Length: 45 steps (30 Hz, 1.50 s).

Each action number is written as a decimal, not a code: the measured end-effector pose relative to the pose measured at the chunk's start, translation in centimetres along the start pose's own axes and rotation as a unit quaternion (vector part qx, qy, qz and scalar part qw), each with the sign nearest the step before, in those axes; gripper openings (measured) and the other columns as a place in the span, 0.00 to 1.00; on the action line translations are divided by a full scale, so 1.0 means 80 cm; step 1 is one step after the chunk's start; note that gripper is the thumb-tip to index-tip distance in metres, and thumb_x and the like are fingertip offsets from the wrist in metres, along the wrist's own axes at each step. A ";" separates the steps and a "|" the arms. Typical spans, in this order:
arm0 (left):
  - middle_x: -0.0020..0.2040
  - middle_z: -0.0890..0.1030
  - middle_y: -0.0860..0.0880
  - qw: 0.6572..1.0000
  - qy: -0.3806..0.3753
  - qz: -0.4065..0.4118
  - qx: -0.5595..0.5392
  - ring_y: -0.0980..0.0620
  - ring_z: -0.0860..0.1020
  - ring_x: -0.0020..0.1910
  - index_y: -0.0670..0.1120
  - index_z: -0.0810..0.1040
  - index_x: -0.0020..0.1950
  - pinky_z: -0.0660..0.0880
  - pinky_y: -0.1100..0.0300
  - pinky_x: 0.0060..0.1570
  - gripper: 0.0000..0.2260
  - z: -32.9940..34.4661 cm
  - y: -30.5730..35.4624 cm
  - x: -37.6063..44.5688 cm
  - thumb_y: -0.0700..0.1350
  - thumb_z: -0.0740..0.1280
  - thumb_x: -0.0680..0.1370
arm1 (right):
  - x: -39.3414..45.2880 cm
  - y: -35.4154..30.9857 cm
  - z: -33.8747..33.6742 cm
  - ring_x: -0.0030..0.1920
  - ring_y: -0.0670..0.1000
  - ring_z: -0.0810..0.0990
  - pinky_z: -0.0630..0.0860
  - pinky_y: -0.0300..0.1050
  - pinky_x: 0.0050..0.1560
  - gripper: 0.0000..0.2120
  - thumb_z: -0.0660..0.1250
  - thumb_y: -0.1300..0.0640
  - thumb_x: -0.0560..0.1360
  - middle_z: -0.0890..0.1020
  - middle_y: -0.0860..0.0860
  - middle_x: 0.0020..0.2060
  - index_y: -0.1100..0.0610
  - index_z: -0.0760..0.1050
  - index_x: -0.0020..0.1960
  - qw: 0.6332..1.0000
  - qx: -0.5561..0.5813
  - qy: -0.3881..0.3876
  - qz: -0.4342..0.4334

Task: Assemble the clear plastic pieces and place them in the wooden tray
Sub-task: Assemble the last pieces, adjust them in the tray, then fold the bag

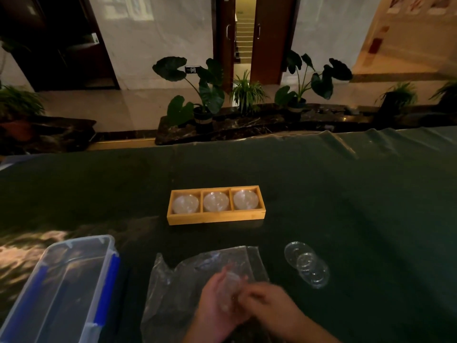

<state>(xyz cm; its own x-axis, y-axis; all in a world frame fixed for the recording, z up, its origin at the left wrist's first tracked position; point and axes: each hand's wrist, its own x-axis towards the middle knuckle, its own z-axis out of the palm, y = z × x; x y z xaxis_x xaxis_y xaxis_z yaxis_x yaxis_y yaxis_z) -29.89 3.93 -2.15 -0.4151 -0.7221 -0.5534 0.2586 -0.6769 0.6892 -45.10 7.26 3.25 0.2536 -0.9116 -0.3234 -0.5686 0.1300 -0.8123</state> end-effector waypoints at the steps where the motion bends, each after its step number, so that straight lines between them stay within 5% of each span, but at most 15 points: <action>1: 0.59 0.79 0.58 1.000 0.008 -0.011 0.001 0.69 0.79 0.53 0.53 0.73 0.65 0.77 0.72 0.48 0.36 0.001 0.000 -0.007 0.50 0.82 0.60 | 0.004 0.013 -0.011 0.49 0.42 0.82 0.78 0.45 0.55 0.07 0.67 0.52 0.77 0.85 0.47 0.48 0.51 0.83 0.46 0.998 0.043 0.043 0.024; 3: 0.65 0.79 0.53 0.999 0.004 -0.007 -0.050 0.57 0.80 0.60 0.52 0.73 0.64 0.75 0.61 0.62 0.38 0.000 -0.005 -0.012 0.53 0.84 0.58 | 0.014 0.044 -0.037 0.42 0.45 0.83 0.81 0.47 0.50 0.06 0.67 0.54 0.78 0.85 0.50 0.43 0.49 0.81 0.45 0.983 0.029 0.152 0.098; 5: 0.64 0.81 0.46 0.997 0.041 0.030 -0.066 0.48 0.81 0.61 0.46 0.74 0.66 0.79 0.56 0.58 0.32 -0.006 -0.004 -0.018 0.46 0.82 0.65 | 0.018 0.081 -0.064 0.45 0.43 0.81 0.80 0.46 0.53 0.02 0.67 0.54 0.77 0.83 0.49 0.49 0.47 0.77 0.48 0.958 -0.081 0.223 0.159; 8: 0.61 0.81 0.54 0.998 0.013 0.042 -0.034 0.57 0.80 0.60 0.51 0.70 0.70 0.78 0.61 0.58 0.38 -0.007 0.002 -0.023 0.43 0.83 0.63 | 0.013 0.137 -0.081 0.65 0.49 0.73 0.72 0.50 0.67 0.21 0.69 0.51 0.76 0.72 0.50 0.69 0.49 0.70 0.67 0.936 -0.222 0.158 0.220; 11: 0.54 0.86 0.42 0.996 0.020 0.078 -0.043 0.44 0.85 0.51 0.40 0.74 0.65 0.83 0.57 0.42 0.14 -0.008 0.007 -0.033 0.33 0.65 0.80 | 0.011 0.152 -0.083 0.74 0.52 0.65 0.66 0.52 0.72 0.31 0.69 0.47 0.75 0.66 0.49 0.74 0.49 0.63 0.74 0.924 -0.272 0.120 0.240; 15: 0.60 0.81 0.40 0.997 0.017 0.057 -0.039 0.41 0.82 0.56 0.47 0.75 0.65 0.81 0.42 0.50 0.19 0.004 0.020 -0.038 0.38 0.71 0.76 | 0.014 0.143 -0.087 0.54 0.46 0.79 0.78 0.46 0.59 0.16 0.66 0.53 0.78 0.79 0.48 0.57 0.50 0.73 0.65 0.914 -0.270 0.153 0.263; 17: 0.61 0.79 0.41 0.996 0.021 0.048 -0.069 0.42 0.82 0.53 0.50 0.74 0.64 0.82 0.45 0.43 0.18 0.005 0.024 -0.034 0.37 0.69 0.76 | 0.013 0.144 -0.086 0.47 0.44 0.79 0.79 0.43 0.54 0.11 0.63 0.52 0.79 0.80 0.47 0.52 0.50 0.74 0.61 0.910 -0.281 0.159 0.258; 19: 0.57 0.82 0.40 0.994 0.009 0.033 -0.108 0.43 0.85 0.46 0.48 0.77 0.61 0.83 0.48 0.37 0.13 0.003 0.015 -0.030 0.40 0.69 0.78 | 0.013 0.140 -0.090 0.47 0.45 0.80 0.79 0.43 0.54 0.11 0.62 0.50 0.80 0.80 0.47 0.50 0.49 0.74 0.60 0.911 -0.268 0.157 0.271; 22: 0.58 0.82 0.45 0.989 0.032 -0.003 -0.143 0.46 0.85 0.50 0.52 0.77 0.63 0.83 0.51 0.41 0.34 0.001 0.009 -0.025 0.47 0.84 0.60 | 0.007 0.129 -0.091 0.54 0.48 0.79 0.75 0.47 0.62 0.12 0.62 0.48 0.79 0.79 0.50 0.56 0.47 0.72 0.62 0.916 -0.238 0.107 0.305; 24: 0.58 0.83 0.46 0.976 -0.007 -0.034 -0.216 0.51 0.85 0.49 0.52 0.77 0.64 0.83 0.57 0.38 0.35 0.000 0.005 -0.024 0.46 0.84 0.58 | 0.002 0.144 -0.082 0.59 0.49 0.78 0.75 0.47 0.64 0.17 0.65 0.47 0.78 0.74 0.53 0.65 0.47 0.70 0.66 0.926 -0.231 0.107 0.279; 28: 0.59 0.83 0.39 0.984 0.043 -0.004 -0.173 0.36 0.83 0.56 0.47 0.85 0.55 0.79 0.42 0.47 0.27 -0.005 -0.015 -0.016 0.53 0.84 0.58 | -0.011 0.152 -0.070 0.55 0.52 0.79 0.79 0.46 0.53 0.25 0.70 0.46 0.74 0.62 0.55 0.72 0.48 0.67 0.68 0.931 -0.196 0.153 0.265; 32: 0.61 0.82 0.38 0.976 0.033 -0.043 -0.213 0.35 0.81 0.58 0.50 0.84 0.56 0.79 0.38 0.47 0.31 0.003 0.002 -0.021 0.50 0.84 0.54 | -0.008 0.146 -0.081 0.48 0.45 0.77 0.79 0.44 0.54 0.21 0.68 0.47 0.76 0.76 0.51 0.64 0.49 0.67 0.65 0.934 -0.207 0.148 0.252; 37: 0.63 0.77 0.36 0.973 0.030 -0.043 -0.226 0.30 0.80 0.55 0.52 0.77 0.66 0.79 0.37 0.41 0.20 0.013 0.024 -0.029 0.42 0.66 0.74 | -0.006 0.142 -0.079 0.58 0.48 0.79 0.78 0.48 0.59 0.25 0.68 0.46 0.76 0.74 0.50 0.66 0.47 0.64 0.69 0.923 -0.240 0.148 0.260; 41: 0.65 0.74 0.37 0.973 0.033 -0.071 -0.215 0.32 0.74 0.62 0.53 0.76 0.63 0.74 0.34 0.52 0.24 0.023 0.028 -0.036 0.45 0.72 0.67 | 0.001 0.145 -0.084 0.53 0.49 0.81 0.78 0.45 0.51 0.18 0.65 0.46 0.78 0.80 0.50 0.58 0.46 0.71 0.67 0.914 -0.236 0.173 0.282; 45: 0.62 0.76 0.35 0.942 0.027 -0.124 -0.312 0.32 0.74 0.60 0.51 0.80 0.59 0.72 0.35 0.51 0.14 0.029 0.028 -0.032 0.53 0.64 0.77 | 0.004 0.124 -0.087 0.34 0.45 0.81 0.75 0.39 0.34 0.06 0.68 0.54 0.77 0.86 0.49 0.39 0.51 0.83 0.45 0.933 0.068 0.256 0.245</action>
<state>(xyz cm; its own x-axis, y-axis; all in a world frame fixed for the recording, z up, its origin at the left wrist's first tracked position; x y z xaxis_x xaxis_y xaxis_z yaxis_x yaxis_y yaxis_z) -30.25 4.63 1.87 -0.4899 -0.5248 -0.6962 0.6278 -0.7664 0.1360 -56.10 5.59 -1.57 -0.4370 -0.7925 -0.4254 -0.4055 0.5958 -0.6932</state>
